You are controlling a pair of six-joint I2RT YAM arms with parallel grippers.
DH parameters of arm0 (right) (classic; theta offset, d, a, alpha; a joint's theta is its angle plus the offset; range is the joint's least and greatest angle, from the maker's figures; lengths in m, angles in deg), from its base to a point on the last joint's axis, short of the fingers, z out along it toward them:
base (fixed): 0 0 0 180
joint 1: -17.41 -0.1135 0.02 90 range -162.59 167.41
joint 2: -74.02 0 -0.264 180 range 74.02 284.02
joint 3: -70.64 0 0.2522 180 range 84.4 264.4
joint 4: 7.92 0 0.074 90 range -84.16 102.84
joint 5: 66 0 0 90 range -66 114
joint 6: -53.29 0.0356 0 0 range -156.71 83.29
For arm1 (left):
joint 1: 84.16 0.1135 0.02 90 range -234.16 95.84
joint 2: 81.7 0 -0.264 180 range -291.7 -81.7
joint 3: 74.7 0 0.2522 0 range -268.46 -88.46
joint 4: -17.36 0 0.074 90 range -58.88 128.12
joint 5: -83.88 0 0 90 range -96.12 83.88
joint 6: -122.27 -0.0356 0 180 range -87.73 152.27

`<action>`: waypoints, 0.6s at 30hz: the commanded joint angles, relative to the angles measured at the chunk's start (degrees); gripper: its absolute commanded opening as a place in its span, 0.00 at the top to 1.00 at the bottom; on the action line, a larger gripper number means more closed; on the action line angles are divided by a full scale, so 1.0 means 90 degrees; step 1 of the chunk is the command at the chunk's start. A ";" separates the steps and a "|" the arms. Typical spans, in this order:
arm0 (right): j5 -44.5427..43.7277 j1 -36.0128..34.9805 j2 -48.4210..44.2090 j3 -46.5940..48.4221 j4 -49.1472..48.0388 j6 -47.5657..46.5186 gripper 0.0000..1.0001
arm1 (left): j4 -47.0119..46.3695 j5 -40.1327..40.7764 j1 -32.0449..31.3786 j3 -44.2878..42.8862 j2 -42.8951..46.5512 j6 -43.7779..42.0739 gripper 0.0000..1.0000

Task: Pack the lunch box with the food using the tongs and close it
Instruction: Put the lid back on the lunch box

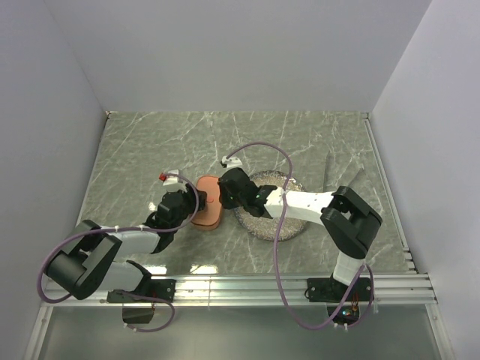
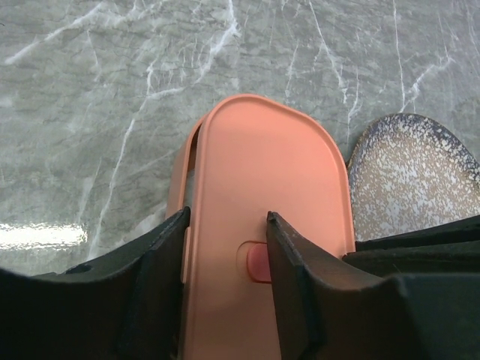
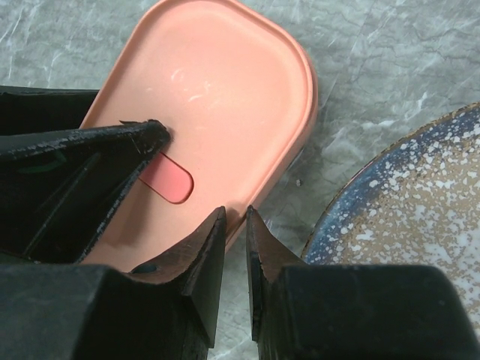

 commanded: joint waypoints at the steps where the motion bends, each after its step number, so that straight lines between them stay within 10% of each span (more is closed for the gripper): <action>1: 0.0157 -0.0096 0.0007 0.0267 -0.0316 -0.0051 0.77 | 0.0079 0.0000 -0.0037 0.0068 0.0036 -0.0139 0.47; 18: 0.0079 -0.0096 -0.0266 0.0101 -0.0414 -0.0060 0.64 | 0.0225 0.0547 -0.0037 0.0166 0.0457 -0.0100 0.43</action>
